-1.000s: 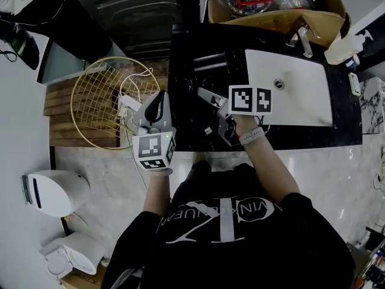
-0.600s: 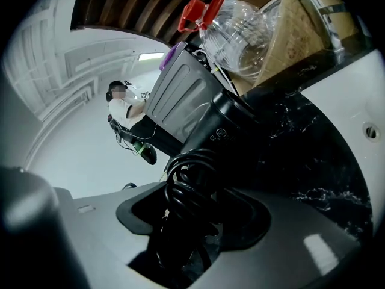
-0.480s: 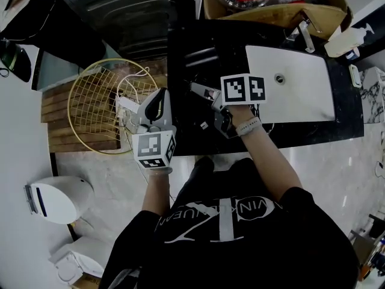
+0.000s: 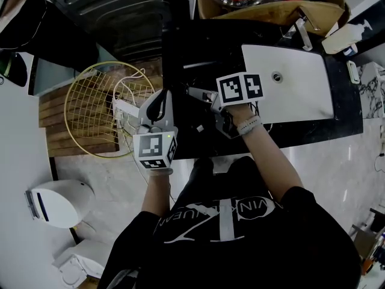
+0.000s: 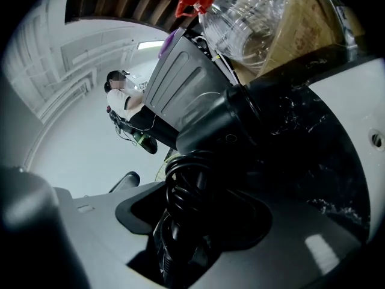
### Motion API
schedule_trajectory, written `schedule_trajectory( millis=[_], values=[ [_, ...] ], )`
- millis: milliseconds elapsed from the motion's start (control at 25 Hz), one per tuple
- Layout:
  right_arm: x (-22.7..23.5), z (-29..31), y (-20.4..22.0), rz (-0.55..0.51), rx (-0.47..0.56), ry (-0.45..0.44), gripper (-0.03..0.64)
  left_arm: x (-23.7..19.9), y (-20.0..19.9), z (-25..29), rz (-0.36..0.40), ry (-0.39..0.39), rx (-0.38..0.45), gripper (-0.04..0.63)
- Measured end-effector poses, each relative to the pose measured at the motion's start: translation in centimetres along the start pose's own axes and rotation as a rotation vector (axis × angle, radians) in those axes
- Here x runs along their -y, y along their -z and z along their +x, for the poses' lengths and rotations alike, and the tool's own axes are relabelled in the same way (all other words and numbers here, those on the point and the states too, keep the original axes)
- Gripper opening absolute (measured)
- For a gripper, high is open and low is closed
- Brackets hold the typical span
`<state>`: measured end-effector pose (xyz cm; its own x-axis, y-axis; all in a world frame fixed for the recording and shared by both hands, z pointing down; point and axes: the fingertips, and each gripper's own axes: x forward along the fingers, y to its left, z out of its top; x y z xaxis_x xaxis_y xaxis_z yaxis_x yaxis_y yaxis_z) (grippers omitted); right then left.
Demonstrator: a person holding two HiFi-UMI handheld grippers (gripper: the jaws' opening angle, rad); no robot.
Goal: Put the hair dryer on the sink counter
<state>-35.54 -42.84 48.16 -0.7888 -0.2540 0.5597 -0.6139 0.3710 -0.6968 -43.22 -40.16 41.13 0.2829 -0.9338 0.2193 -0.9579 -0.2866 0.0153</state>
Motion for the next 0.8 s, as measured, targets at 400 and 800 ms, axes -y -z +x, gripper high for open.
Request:
schedule_trajectory(
  millis=[400,800],
  values=[
    [0.5,-0.3,0.6,-0.077,-0.039,0.052,0.284,0.8,0.2,0.4,-0.005,0.032,-0.002,0.0],
    [-0.2,-2.5,0.0,-0.121,0.044,0.033,0.275,0.9,0.5,0.4,-0.03,0.04,-0.006,0.0]
  ],
)
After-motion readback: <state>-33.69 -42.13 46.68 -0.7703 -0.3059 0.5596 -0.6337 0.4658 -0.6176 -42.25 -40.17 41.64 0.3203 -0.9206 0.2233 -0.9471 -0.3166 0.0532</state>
